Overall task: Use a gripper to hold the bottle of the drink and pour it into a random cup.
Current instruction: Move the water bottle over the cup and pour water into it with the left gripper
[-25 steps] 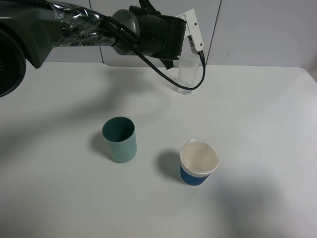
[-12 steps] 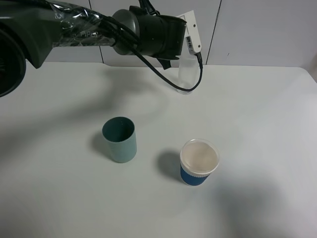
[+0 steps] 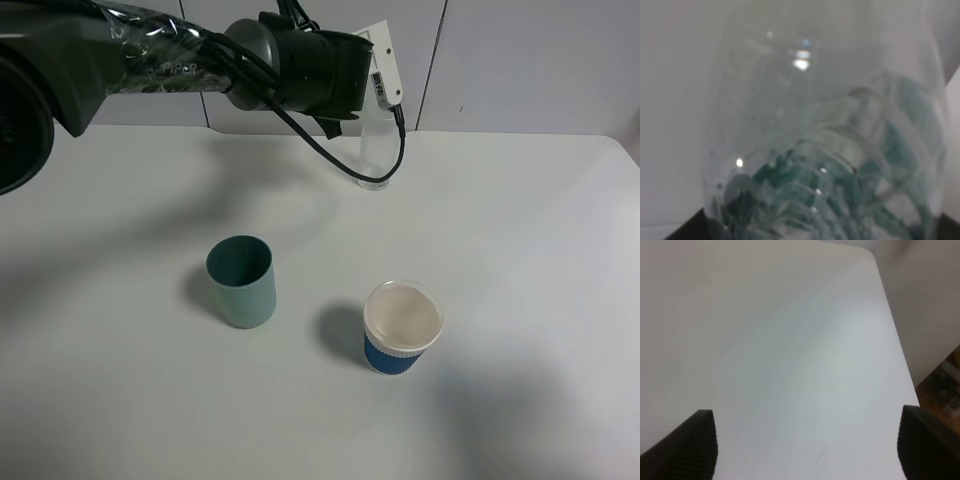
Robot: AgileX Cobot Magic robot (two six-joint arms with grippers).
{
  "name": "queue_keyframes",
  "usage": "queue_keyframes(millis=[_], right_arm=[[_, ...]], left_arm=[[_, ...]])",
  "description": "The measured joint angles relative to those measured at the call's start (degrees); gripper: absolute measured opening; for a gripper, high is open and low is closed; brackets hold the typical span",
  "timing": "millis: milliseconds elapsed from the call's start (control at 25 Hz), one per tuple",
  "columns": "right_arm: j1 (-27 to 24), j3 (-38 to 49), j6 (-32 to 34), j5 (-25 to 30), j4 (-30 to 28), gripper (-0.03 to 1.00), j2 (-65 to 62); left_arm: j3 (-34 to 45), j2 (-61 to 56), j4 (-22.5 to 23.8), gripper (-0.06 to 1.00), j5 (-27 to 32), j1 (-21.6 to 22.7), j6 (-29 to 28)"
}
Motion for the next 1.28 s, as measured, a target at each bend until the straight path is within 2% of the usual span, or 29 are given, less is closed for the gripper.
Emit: queue_keyframes(millis=[160, 440, 1000, 1280], right_arm=[[0.0, 0.0, 0.0, 0.0, 0.0, 0.74, 0.0], [0.0, 0.0, 0.0, 0.0, -0.1, 0.74, 0.0], [0.0, 0.0, 0.0, 0.0, -0.1, 0.74, 0.0], [0.0, 0.0, 0.0, 0.0, -0.1, 0.74, 0.0]], left_arm=[[-0.7, 0.6, -0.3, 0.50, -0.4, 0.0, 0.0], [-6.9, 2.5, -0.3, 0.50, -2.7, 0.0, 0.0], [-7.1, 2.7, -0.3, 0.50, -3.6, 0.0, 5.2], [-7.1, 2.7, 1.8, 0.50, -4.0, 0.0, 7.1]])
